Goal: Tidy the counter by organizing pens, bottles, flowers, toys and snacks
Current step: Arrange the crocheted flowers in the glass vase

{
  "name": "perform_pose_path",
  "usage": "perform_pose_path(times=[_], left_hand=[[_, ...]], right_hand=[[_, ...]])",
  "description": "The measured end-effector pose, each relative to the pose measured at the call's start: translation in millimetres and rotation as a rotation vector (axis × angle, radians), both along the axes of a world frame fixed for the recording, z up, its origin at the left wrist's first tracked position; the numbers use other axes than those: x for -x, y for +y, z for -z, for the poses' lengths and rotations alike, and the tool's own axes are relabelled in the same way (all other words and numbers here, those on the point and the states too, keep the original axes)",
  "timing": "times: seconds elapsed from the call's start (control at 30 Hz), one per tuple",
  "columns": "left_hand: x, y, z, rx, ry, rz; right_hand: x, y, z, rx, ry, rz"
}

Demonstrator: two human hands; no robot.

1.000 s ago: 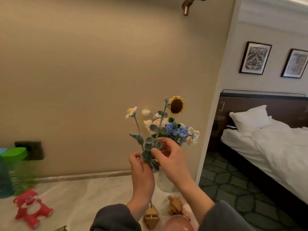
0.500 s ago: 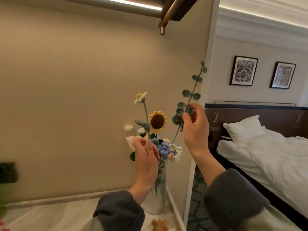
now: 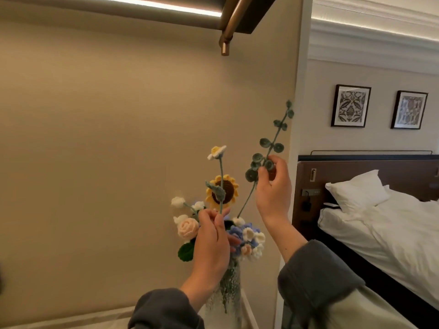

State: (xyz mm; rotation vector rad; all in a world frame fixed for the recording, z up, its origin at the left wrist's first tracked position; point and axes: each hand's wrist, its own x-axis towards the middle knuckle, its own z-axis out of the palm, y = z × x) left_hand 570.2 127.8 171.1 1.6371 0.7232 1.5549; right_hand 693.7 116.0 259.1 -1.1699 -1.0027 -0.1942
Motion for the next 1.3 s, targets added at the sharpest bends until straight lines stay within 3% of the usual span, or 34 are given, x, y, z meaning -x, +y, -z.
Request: perform_pose_path(times=[0.23,0.73,0.9,1.03,1.1,1.2,1.3], left_hand=[[6.6,5.4,11.3,-0.064,-0.048,-0.059],[5.7,0.9,14.7,-0.029,-0.053,-0.055],[8.9,-3.6,12.3,0.012,-0.074,-0.005],[13.9,-9.6,9.0,0.005,-0.1,0.057],[15.4,-13.1,6.2,0.002,-0.113,0.074],[15.3,-15.7,1.0,0.02,-0.134,0.092],[14.5,-17.9,-7.0,0.026,-0.138,0.099]], right_hand=[[-0.2,29.4,29.7,0.202,0.066,-0.053],[-4.1,20.8,71.1,0.835,-0.102,-0.019],[-0.2,16.7,68.9,0.772,0.045,-0.096],[11.6,0.1,57.7,0.387,0.052,0.003],[18.7,-11.0,43.4,0.226,0.033,-0.126],[28.0,-24.8,24.2,0.291,0.059,-0.498],[35.9,-30.3,20.4,0.401,0.002,-0.564]])
